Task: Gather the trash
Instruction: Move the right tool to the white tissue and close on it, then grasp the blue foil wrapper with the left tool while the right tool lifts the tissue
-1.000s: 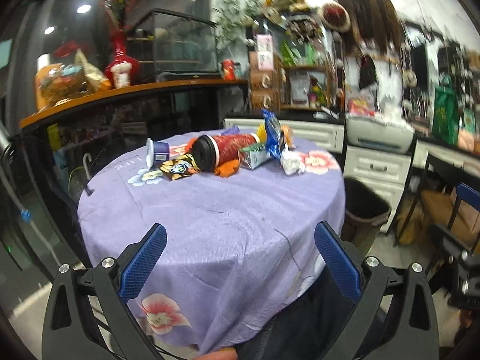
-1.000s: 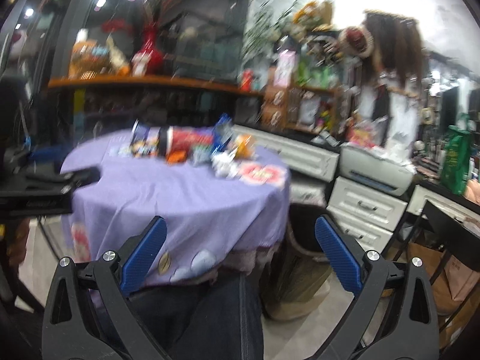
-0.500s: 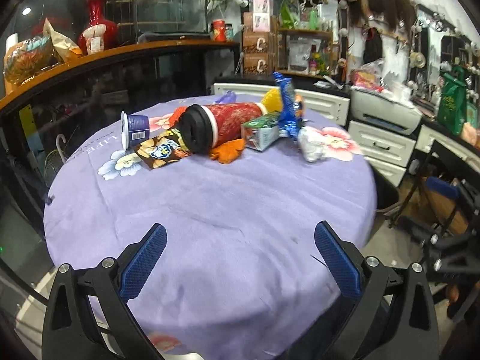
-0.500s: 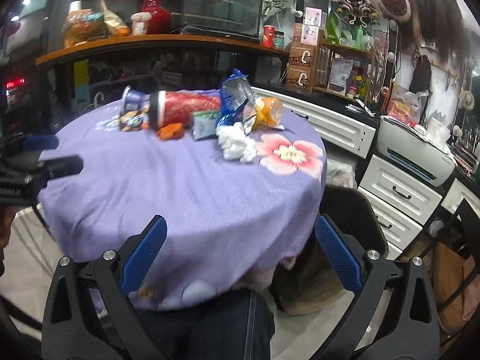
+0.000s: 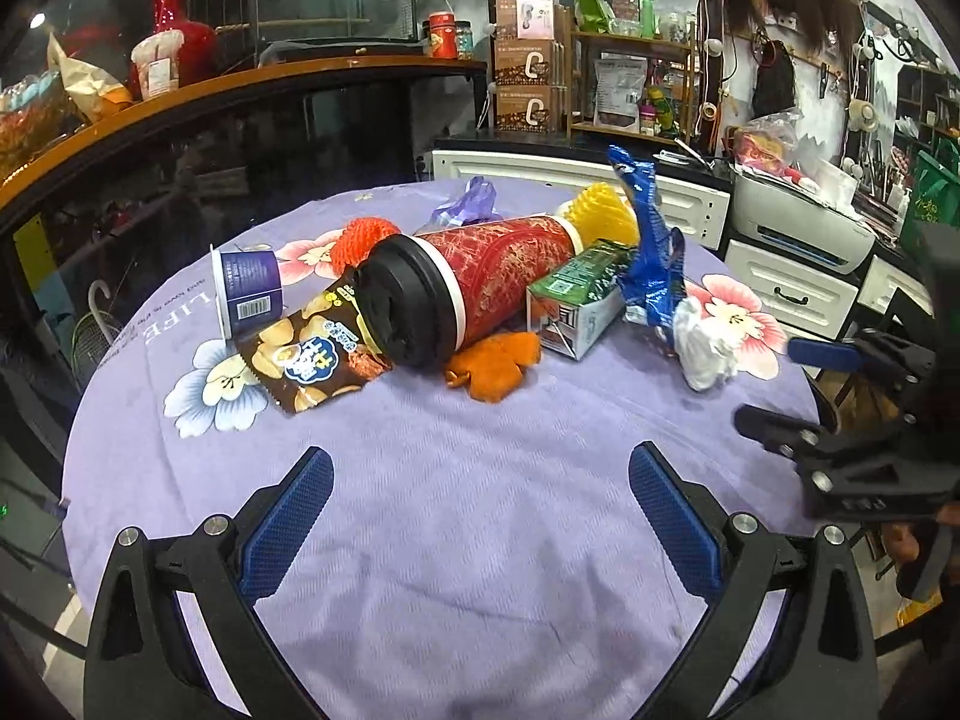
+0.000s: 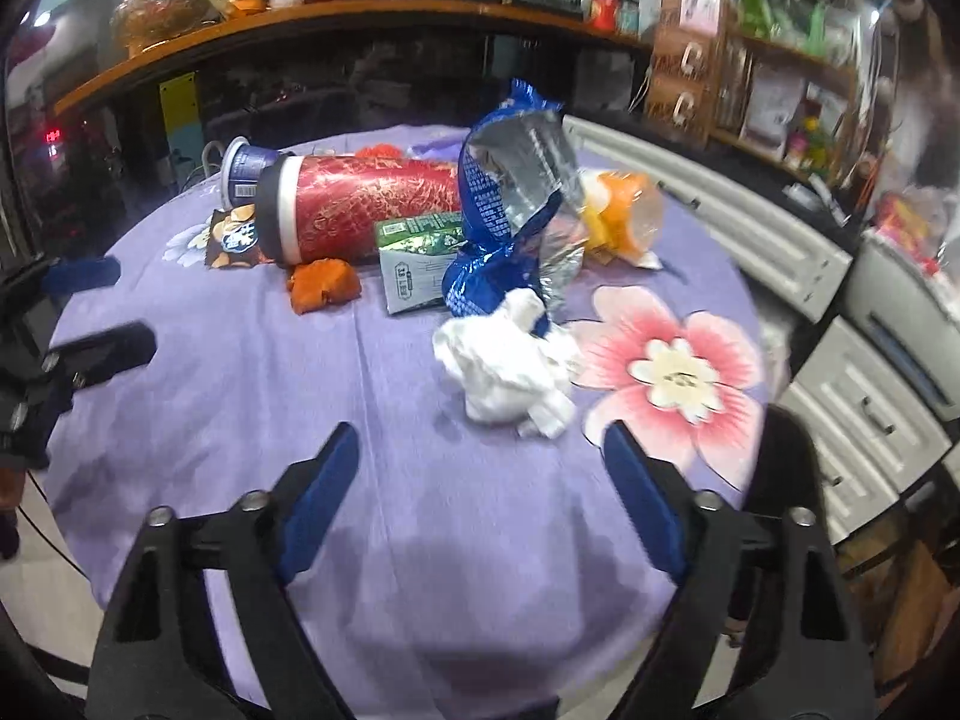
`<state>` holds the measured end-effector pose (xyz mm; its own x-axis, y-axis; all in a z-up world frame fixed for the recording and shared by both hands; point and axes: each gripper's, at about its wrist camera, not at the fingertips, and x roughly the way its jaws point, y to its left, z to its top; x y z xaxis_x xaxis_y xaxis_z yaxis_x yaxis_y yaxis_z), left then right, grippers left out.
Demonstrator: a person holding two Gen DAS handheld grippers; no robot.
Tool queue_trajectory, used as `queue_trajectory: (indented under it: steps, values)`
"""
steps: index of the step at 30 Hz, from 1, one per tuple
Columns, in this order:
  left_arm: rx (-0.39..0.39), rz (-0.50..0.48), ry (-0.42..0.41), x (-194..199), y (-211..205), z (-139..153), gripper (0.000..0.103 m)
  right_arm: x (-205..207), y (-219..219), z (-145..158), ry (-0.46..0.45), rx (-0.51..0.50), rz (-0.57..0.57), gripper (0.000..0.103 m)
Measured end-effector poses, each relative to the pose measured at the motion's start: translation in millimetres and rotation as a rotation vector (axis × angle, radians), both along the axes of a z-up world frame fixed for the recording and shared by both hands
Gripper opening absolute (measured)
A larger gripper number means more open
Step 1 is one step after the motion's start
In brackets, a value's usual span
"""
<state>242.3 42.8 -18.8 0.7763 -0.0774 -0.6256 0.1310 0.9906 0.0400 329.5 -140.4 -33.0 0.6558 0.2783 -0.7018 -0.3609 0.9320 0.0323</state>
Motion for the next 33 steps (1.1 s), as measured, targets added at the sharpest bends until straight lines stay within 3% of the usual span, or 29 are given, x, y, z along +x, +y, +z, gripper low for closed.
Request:
queue_trajectory:
  steps: [6, 12, 17, 25, 30, 33]
  values:
    - [-0.018, -0.005, 0.019, 14, 3, -1, 0.094, 33, 5, -6, 0.018, -0.002, -0.017, 0.067]
    - [-0.048, -0.030, 0.038, 23, -2, -3, 0.084, 45, 4, -15, 0.047, 0.003, -0.012, 0.041]
    - [-0.070, -0.072, 0.043, 29, -15, -2, 0.072, 34, -1, -15, 0.010, 0.005, 0.014, 0.022]
    - [-0.085, -0.123, 0.015, 58, -56, 17, 0.071, 7, -26, -5, -0.016, 0.077, 0.020, 0.020]
    - [-0.065, -0.087, 0.053, 105, -82, 15, 0.066, -10, -36, -2, -0.045, 0.070, 0.022, 0.020]
    - [-0.091, -0.065, 0.093, 125, -83, 11, 0.062, -20, -43, -1, -0.058, 0.074, 0.023, 0.020]
